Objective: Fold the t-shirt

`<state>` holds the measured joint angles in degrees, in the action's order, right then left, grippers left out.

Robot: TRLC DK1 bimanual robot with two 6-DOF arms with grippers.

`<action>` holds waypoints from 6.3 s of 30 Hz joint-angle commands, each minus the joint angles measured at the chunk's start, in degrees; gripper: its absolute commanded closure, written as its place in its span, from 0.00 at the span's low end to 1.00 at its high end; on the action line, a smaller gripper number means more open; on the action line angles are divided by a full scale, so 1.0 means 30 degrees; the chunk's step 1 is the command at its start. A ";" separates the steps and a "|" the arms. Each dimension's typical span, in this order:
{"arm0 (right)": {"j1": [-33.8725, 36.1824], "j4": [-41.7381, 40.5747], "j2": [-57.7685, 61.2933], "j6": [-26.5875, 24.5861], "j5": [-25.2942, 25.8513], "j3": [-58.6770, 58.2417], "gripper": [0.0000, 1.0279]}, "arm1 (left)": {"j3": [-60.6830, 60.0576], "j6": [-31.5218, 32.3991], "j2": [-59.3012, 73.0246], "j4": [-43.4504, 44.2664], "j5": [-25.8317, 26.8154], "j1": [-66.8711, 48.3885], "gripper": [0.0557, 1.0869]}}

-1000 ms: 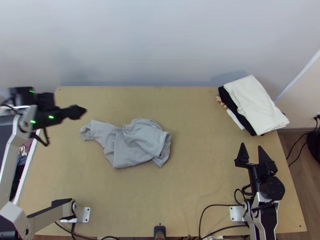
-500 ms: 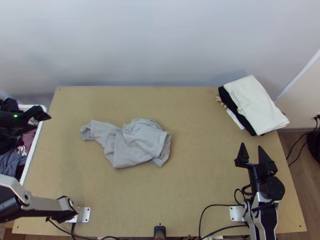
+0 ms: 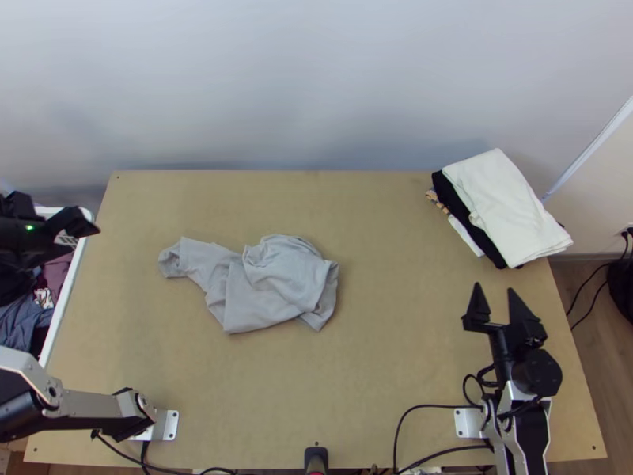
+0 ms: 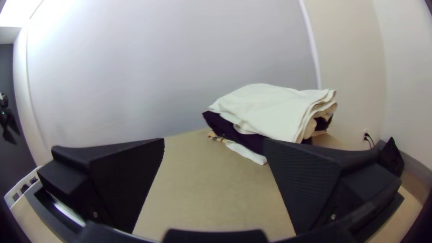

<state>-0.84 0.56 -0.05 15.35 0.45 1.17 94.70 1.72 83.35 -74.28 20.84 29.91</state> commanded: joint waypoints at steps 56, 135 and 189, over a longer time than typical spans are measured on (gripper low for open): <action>-0.9475 0.1396 3.0809 0.6073 -0.8792 1.6485 0.24 | -0.2766 0.6518 -0.3028 0.3989 -0.1615 -0.7304 0.06; -0.8245 0.2187 2.7967 0.6894 -0.6419 1.7540 0.97 | -1.1057 -0.1334 0.1689 0.9379 -0.1791 -0.8828 0.42; -0.4378 0.5674 2.4247 0.5019 -0.5335 2.2813 0.97 | -0.2005 0.3500 -0.0508 0.7915 -0.1322 -0.4550 0.96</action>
<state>-14.59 17.56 75.24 31.22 -16.93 62.70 82.96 9.30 84.60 -49.74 17.17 15.46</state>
